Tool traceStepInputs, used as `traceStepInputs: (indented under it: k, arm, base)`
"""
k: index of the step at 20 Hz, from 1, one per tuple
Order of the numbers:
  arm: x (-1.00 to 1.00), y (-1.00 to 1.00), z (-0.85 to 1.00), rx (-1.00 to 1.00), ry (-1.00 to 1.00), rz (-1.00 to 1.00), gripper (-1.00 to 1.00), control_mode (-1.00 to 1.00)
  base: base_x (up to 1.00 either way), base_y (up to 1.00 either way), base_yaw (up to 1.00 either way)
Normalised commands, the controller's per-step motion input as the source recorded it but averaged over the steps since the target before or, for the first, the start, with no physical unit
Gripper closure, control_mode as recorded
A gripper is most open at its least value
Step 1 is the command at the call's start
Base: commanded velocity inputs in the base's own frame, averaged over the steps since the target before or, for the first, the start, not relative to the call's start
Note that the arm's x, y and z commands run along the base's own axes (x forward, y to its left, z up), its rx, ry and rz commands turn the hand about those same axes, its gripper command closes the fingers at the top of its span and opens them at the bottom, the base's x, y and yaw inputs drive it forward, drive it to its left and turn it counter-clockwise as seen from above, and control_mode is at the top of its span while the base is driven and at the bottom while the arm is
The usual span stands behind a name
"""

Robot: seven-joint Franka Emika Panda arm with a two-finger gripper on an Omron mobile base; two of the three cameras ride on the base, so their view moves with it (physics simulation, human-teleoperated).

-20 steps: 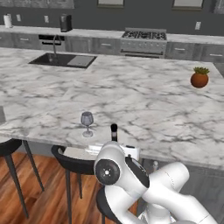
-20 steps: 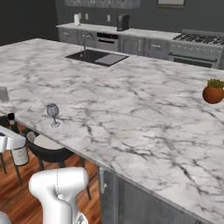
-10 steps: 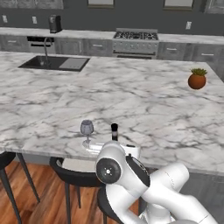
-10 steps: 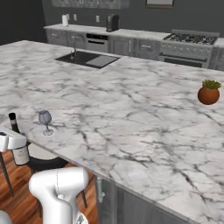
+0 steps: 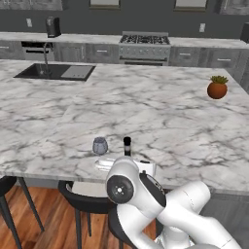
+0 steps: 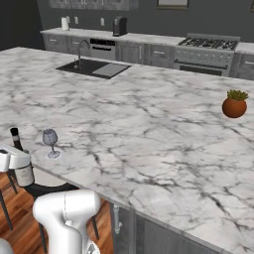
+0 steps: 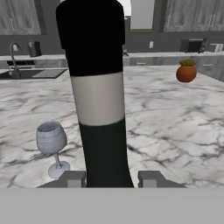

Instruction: There is a wine glass and glass cup on the dining counter. Place the wine bottle next to the wine glass and the juice bottle next to the glass cup.

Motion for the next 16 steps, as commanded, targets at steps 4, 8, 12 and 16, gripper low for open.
traceStepInputs:
  k: [4,8,12,16]
  arm:
    - [0.0,0.0,0.0,0.0,0.0,0.0,1.0,1.0]
    - [0.0,0.0,0.0,0.0,0.0,0.0,1.0,1.0]
    - [0.0,0.0,0.0,0.0,0.0,0.0,1.0,1.0]
    - [0.0,0.0,0.0,0.0,0.0,0.0,1.0,1.0]
  base:
    - [0.0,0.0,0.0]
    - [0.0,0.0,0.0]
    - [0.0,0.0,0.0]
    - [0.0,0.0,0.0]
